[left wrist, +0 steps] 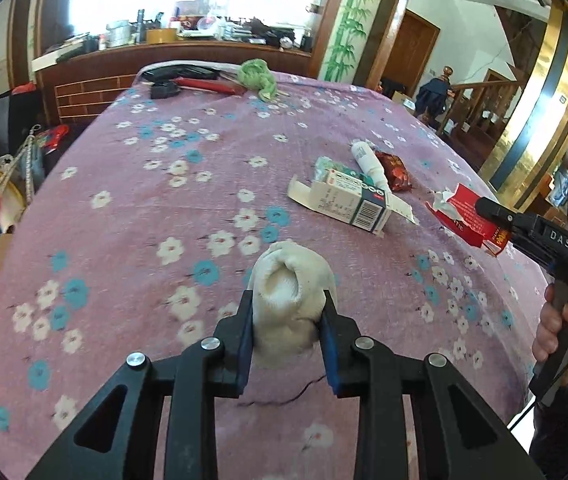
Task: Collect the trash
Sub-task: 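Carry the cloth ball and red wrapper over the red wastebasket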
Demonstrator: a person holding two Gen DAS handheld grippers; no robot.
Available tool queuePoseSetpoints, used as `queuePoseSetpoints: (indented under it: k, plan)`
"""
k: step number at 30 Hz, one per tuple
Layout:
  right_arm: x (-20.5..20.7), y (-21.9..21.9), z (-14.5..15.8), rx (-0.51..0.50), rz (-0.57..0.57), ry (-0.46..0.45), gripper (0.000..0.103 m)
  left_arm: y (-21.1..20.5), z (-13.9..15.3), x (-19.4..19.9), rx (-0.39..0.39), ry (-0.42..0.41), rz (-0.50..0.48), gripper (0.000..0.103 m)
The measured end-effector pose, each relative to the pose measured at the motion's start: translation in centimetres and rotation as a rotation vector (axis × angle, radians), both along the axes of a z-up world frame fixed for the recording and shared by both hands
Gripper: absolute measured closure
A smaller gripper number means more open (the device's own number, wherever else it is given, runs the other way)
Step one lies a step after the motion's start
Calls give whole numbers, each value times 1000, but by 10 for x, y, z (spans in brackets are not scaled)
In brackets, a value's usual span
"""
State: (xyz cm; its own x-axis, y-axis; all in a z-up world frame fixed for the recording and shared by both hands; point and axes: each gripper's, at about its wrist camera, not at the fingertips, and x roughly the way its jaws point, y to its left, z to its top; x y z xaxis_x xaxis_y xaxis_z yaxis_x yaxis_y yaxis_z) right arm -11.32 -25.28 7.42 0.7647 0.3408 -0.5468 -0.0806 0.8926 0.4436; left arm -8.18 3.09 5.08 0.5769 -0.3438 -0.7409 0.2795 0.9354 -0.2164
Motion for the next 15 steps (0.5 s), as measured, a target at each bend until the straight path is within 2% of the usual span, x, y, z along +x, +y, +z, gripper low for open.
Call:
queuePoseSetpoints:
  k: [7, 15]
  plan:
    - [-6, 40, 6, -5, 87, -14, 83, 32, 2, -14, 6, -4, 60, 72]
    - [-3, 90, -7, -1, 191, 18, 83, 59, -2, -25, 26, 7, 122, 72]
